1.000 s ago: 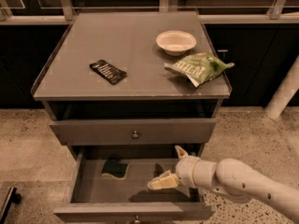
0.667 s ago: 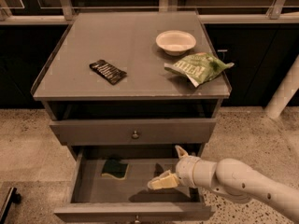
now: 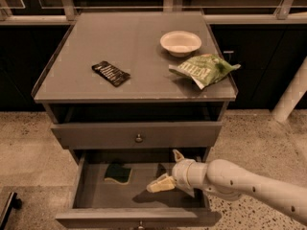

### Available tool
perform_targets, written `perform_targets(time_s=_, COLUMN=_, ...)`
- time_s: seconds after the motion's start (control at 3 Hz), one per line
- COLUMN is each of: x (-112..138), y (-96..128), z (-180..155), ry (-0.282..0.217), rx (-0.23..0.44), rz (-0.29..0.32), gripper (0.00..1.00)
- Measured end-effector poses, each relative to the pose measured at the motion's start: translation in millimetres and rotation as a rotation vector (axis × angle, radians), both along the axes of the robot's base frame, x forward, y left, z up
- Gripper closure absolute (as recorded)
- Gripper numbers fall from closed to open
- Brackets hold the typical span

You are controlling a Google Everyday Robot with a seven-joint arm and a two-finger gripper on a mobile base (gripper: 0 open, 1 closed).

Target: Pick sponge from middle drawer and place on counter

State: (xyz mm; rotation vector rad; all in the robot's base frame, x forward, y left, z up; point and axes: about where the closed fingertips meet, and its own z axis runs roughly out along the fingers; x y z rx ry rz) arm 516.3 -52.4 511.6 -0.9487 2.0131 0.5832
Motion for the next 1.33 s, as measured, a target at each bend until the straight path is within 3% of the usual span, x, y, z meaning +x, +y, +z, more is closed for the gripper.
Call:
perform_targets(time_s=0.33, x=20, y=20, z=-28, ry=-0.011, rx=-0.006, rz=0.051, gripper=0.00)
perform_targets(time_s=0.67, x=37, y=40, z=-50, ry=-0.012, rx=0.032, rz=0.073, gripper=0.00)
perform_targets(time_s=1.33, x=35, y=38, z=-56, ry=-0.008, rx=0.040, rz=0.041, gripper=0.00)
